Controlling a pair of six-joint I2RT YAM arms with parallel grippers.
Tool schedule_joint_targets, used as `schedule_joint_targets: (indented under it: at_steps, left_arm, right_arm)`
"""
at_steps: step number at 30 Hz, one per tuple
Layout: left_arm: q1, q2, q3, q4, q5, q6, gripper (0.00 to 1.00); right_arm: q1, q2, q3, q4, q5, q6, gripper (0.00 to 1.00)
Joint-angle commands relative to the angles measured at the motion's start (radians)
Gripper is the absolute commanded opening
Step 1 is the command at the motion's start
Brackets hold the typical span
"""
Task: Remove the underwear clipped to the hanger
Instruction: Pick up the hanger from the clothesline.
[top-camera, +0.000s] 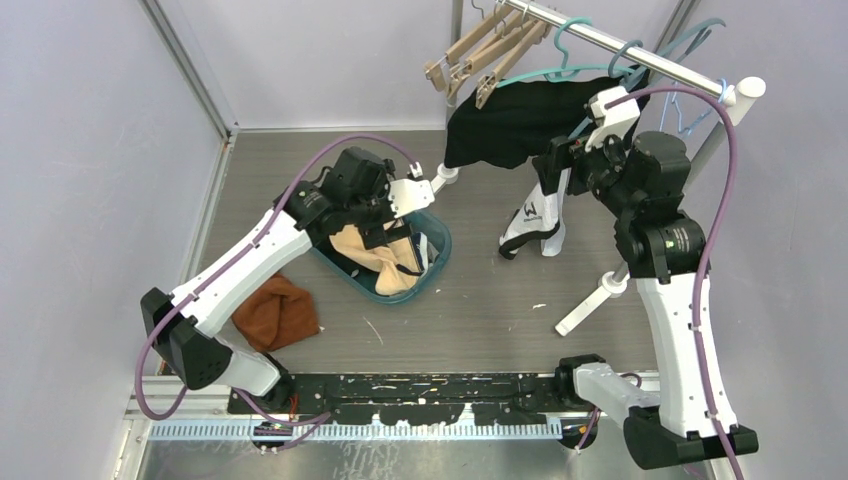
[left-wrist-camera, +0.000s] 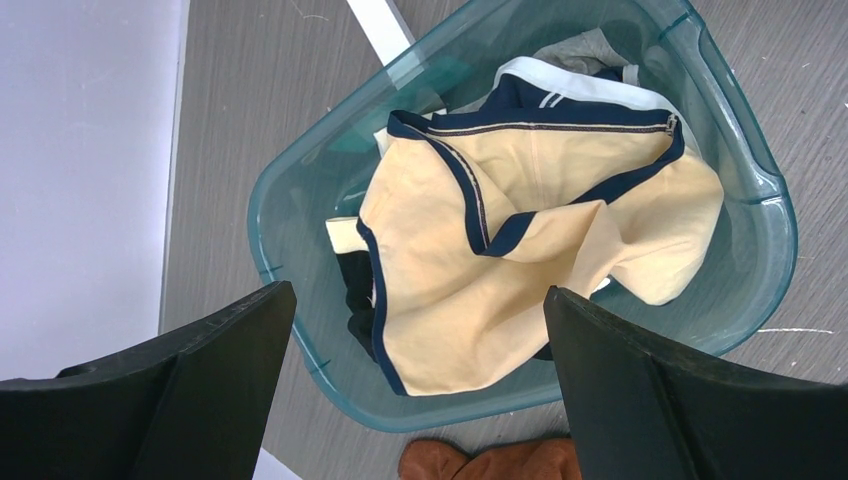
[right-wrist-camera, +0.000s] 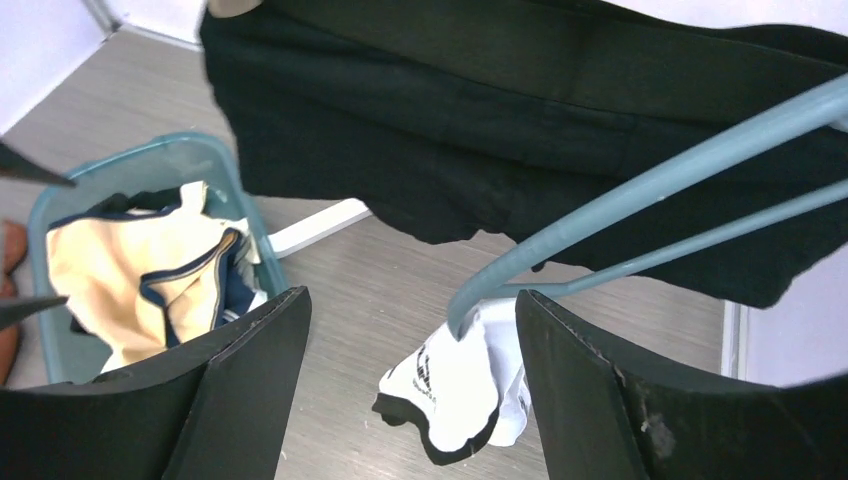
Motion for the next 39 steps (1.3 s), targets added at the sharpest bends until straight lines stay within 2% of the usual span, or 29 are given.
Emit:
schedule_joint_targets:
  at_steps: [1,9,20,26,39]
  left_arm:
    - [0.005,-0.061,-0.003,0.021,0.008,0.001,0.98]
    - [0.005,-0.097,-0.022,0.017,0.022,-0.002,0.98]
    - [0.005,-0.13,-0.038,0.02,0.043,-0.014,0.98]
    - [0.003,-0.141,-0.042,0.015,0.116,-0.024,0.98]
    - [-0.049,-0.11,-0.032,0.012,0.125,-0.009,0.98]
  right_arm:
    - [-0.003,0.027,0.024,0.115,0.16,0.112,0.8]
    - [-0.035,0.052,-0.007,0.22,0.243,0.187,0.76]
    - [-0.086,0.104,-0.012,0.391,0.232,0.289,0.53]
    - [-0.107,0.113,0.008,0.406,0.18,0.345,0.41]
    - [-0.115,0.102,0.079,0.369,0.113,0.366,0.26]
